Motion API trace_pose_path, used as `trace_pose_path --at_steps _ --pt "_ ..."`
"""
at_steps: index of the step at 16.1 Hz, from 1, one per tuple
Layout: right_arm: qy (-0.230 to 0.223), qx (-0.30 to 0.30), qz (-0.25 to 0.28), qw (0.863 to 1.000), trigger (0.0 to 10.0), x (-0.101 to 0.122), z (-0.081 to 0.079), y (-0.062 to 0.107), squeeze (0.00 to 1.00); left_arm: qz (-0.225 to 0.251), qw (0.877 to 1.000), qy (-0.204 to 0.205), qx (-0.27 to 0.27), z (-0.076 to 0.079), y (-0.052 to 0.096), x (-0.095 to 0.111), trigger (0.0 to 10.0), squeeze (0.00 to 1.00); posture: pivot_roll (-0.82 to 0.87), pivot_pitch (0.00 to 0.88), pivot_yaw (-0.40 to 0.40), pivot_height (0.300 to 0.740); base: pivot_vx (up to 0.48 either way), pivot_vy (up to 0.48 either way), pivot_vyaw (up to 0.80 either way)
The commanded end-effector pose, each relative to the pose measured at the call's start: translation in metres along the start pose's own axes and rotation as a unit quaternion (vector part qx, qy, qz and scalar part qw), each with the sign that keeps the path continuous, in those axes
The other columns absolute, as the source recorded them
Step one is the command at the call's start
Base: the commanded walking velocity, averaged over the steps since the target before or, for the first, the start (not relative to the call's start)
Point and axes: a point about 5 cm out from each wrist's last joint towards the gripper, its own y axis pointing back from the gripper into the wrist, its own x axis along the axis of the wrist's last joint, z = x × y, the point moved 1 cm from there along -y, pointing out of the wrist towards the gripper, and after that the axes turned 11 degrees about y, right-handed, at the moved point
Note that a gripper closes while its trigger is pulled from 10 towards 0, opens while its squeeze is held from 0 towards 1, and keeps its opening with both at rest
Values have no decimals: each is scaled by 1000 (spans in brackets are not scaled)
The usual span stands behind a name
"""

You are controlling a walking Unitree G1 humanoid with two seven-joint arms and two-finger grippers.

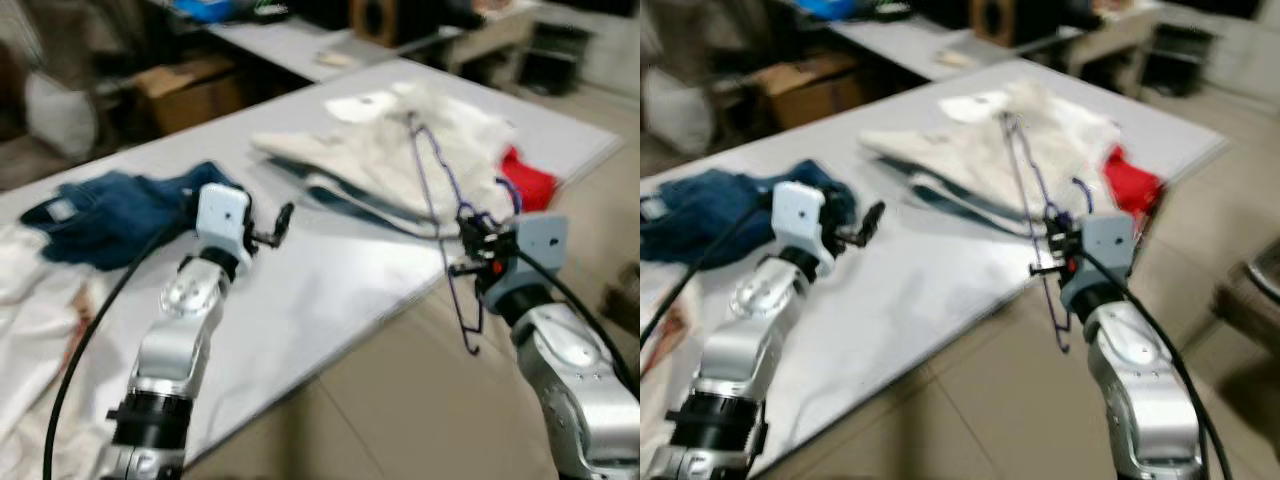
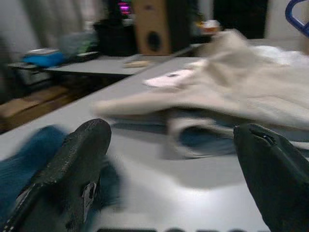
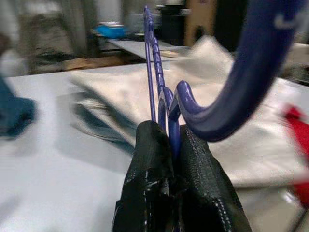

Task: Hang hanger

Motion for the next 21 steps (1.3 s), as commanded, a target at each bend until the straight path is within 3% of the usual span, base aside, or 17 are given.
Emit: trace_pose_path --at_steps 1,3,4,5,6,8,9,10,12,14,15,17,18,20,21 --pt "-15 18 19 1000 10000 6 -8 -4 0 0 998 -23 50 -22 4 2 10000 0 -188 0 33 740 341 0 0" --pt "-15 33 20 999 10000 6 -10 -5 0 11 995 -48 83 -39 6 11 10000 0 -184 0 27 740 0 0 0" --pt "-11 39 19 999 10000 6 -11 -5 0 3 991 -88 101 -49 7 14 10000 0 -180 0 23 740 0 0 0" --pt "-8 43 19 999 10000 6 -13 -5 0 -2 981 -136 138 -65 9 20 10000 0 -179 0 23 740 0 0 0" --pt "-8 45 19 999 10000 6 -14 -5 0 -1 970 -149 192 -89 12 28 10000 0 -176 0 27 740 0 0 0" --pt "-11 41 19 999 10000 5 -15 -6 0 11 965 -128 230 -115 13 41 10000 0 -173 0 28 740 0 0 0" --pt "-11 41 19 999 10000 5 -15 -6 0 13 964 -125 234 -120 13 45 10000 0 -172 0 28 740 0 0 0" --pt "-12 42 21 999 10000 6 -15 -7 0 12 959 -132 249 -136 10 54 10000 0 -170 0 28 740 0 0 0" --pt "-12 42 21 999 10000 6 -15 -7 0 -10 953 -139 268 -152 11 56 10000 0 -170 0 30 740 0 0 0" --pt "-13 40 19 999 10000 4 -16 -7 0 -72 957 -116 255 -163 9 40 10000 0 -169 0 33 740 0 0 0" --pt "-13 40 19 999 10000 4 -16 -7 0 -77 956 -116 259 -165 9 38 10000 0 -172 0 36 740 0 0 0" --pt "-15 37 19 999 10000 5 -16 -6 0 -114 944 -127 283 -177 12 27 10000 0 -178 0 44 740 0 0 0" --pt "-16 36 16 999 10000 3 -16 -5 0 -119 944 -123 282 -179 11 26 9490 0 -178 0 47 740 0 0 0" --pt "-13 36 11 999 10000 0 -16 -3 0 -132 944 -124 277 -181 10 24 6118 0 -177 0 48 740 0 0 0" --pt "-13 36 11 999 10000 0 -15 -4 0 -139 942 -125 277 -183 11 24 0 0 -173 0 45 740 0 0 0"
